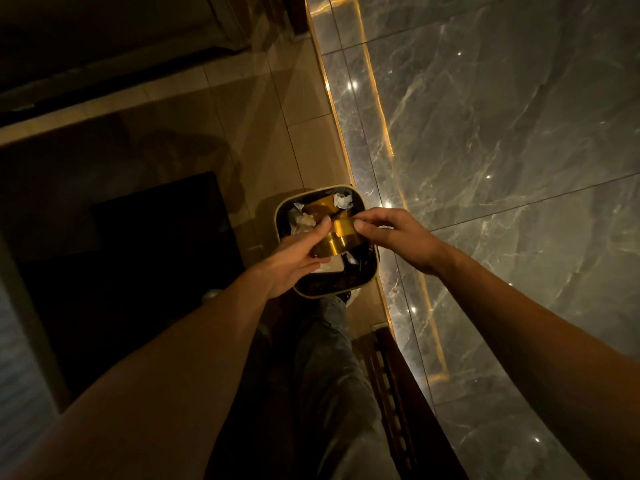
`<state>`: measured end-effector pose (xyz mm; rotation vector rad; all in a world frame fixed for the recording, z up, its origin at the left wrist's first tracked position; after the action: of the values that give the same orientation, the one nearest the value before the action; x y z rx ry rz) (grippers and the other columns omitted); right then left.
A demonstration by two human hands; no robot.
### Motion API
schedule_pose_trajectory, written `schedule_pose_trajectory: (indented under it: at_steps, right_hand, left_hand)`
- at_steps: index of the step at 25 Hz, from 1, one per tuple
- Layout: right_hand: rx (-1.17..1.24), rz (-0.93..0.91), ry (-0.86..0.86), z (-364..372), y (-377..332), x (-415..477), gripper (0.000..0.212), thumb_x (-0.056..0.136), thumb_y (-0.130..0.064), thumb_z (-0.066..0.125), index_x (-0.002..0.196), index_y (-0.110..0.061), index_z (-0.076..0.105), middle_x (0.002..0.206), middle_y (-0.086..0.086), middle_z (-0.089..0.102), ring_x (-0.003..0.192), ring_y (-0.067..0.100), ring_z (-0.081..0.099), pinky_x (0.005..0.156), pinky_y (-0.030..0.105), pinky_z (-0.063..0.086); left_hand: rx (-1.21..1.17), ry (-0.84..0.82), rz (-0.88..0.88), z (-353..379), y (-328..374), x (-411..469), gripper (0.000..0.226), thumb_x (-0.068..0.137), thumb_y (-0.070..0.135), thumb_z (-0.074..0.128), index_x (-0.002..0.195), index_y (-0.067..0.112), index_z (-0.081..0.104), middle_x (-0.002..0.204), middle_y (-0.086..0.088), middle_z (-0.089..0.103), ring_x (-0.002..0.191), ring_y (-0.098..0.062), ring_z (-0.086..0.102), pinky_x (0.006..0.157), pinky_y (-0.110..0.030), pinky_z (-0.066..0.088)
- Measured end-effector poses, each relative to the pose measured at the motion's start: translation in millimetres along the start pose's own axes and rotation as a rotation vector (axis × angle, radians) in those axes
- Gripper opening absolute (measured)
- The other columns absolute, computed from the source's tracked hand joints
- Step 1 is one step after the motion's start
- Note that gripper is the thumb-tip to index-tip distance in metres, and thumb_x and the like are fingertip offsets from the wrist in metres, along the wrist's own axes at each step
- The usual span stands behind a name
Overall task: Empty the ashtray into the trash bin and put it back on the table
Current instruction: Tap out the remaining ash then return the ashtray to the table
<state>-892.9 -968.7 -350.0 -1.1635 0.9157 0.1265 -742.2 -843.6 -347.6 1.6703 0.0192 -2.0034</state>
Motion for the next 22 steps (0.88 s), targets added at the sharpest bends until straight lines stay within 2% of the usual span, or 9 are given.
schedule_pose_trajectory:
  at_steps: [2, 3, 6, 9, 11, 13, 16, 20, 22]
  right_hand:
    - [0.058, 0.071, 0.027, 1, 1, -1, 0.027, 0.094, -0.031, 0.061, 0.108, -0.009, 0.068, 0.111, 0.015, 0.067, 0.105, 0.024, 0.066, 0.085, 0.03, 0.055]
    - [0.078, 0.104, 0.034, 2, 0, -1, 0.027, 0.095, -0.034, 0.059, 0.104, -0.01, 0.066, 0.107, 0.011, 0.067, 0.1, 0.023, 0.068, 0.081, 0.028, 0.054]
    - [0.088, 0.171, 0.063, 1, -4, -5, 0.031, 0.097, -0.043, 0.052, 0.099, -0.014, 0.062, 0.1, 0.007, 0.06, 0.09, 0.025, 0.067, 0.073, 0.028, 0.054]
    - [0.094, 0.22, 0.099, -2, -8, -12, 0.044, 0.097, -0.049, 0.048, 0.114, -0.011, 0.061, 0.111, 0.012, 0.061, 0.091, 0.03, 0.071, 0.072, 0.031, 0.06]
    - [0.072, 0.238, 0.132, -3, -12, -16, 0.041, 0.098, -0.05, 0.046, 0.115, -0.016, 0.061, 0.113, 0.011, 0.061, 0.089, 0.031, 0.072, 0.074, 0.034, 0.061]
    - [0.059, 0.25, 0.178, -4, -18, -20, 0.031, 0.099, -0.049, 0.044, 0.108, -0.024, 0.06, 0.111, 0.009, 0.06, 0.086, 0.03, 0.072, 0.074, 0.038, 0.061]
    - [0.071, 0.257, 0.217, -6, -27, -27, 0.03, 0.1, -0.046, 0.043, 0.108, -0.023, 0.061, 0.107, 0.012, 0.062, 0.085, 0.032, 0.07, 0.082, 0.045, 0.058]
    - [0.084, 0.223, 0.247, -5, -46, -43, 0.027, 0.102, -0.042, 0.04, 0.111, -0.026, 0.06, 0.107, 0.009, 0.061, 0.093, 0.033, 0.067, 0.079, 0.041, 0.057]
    - [0.067, 0.178, 0.245, -1, -56, -53, 0.034, 0.103, -0.041, 0.039, 0.123, -0.024, 0.059, 0.113, 0.009, 0.06, 0.09, 0.031, 0.066, 0.072, 0.036, 0.057]
  left_hand:
    - [-0.028, -0.022, -0.034, 3, 2, 0, 0.097, 0.069, 0.069, 0.058, 0.15, 0.023, 0.03, 0.144, -0.01, 0.05, 0.118, -0.021, 0.057, 0.11, -0.035, 0.037]
    - [-0.069, -0.018, -0.049, 4, 2, 0, 0.096, 0.071, 0.07, 0.055, 0.151, 0.025, 0.028, 0.145, -0.01, 0.048, 0.118, -0.021, 0.057, 0.107, -0.034, 0.038]
    - [-0.242, 0.012, -0.053, 9, 4, 1, 0.068, 0.091, 0.06, 0.045, 0.148, 0.023, 0.036, 0.144, -0.008, 0.051, 0.125, -0.02, 0.053, 0.095, -0.03, 0.046]
    - [-0.317, 0.07, -0.037, 11, 11, -2, 0.053, 0.099, 0.046, 0.041, 0.145, 0.02, 0.041, 0.141, -0.006, 0.054, 0.126, -0.02, 0.053, 0.083, -0.029, 0.049]
    - [-0.325, 0.104, -0.018, 13, 17, -6, 0.047, 0.1, 0.039, 0.042, 0.143, 0.019, 0.044, 0.138, -0.005, 0.057, 0.123, -0.02, 0.055, 0.082, -0.031, 0.049]
    - [-0.292, 0.121, 0.032, 15, 26, -13, 0.039, 0.101, 0.033, 0.043, 0.137, 0.023, 0.051, 0.134, -0.003, 0.059, 0.118, -0.02, 0.057, 0.084, -0.034, 0.05]
    - [-0.237, 0.143, 0.126, 17, 37, -29, 0.033, 0.103, 0.028, 0.04, 0.13, 0.032, 0.057, 0.134, 0.0, 0.058, 0.12, -0.022, 0.056, 0.091, -0.04, 0.051]
    - [-0.227, 0.159, 0.213, 25, 49, -56, 0.027, 0.101, 0.029, 0.043, 0.122, 0.036, 0.059, 0.134, 0.001, 0.056, 0.119, -0.022, 0.057, 0.087, -0.038, 0.052]
    - [-0.167, 0.14, 0.244, 31, 54, -72, 0.034, 0.097, 0.022, 0.049, 0.128, 0.034, 0.055, 0.133, 0.0, 0.054, 0.12, -0.022, 0.055, 0.086, -0.035, 0.052]
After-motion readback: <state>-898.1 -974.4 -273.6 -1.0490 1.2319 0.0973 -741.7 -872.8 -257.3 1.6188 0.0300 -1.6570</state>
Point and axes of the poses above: each hand's wrist, its own x-axis towards the middle knuckle, its own z-axis out of the palm, y = z × x, the point moved 4 cm from there along x, towards the middle knuckle
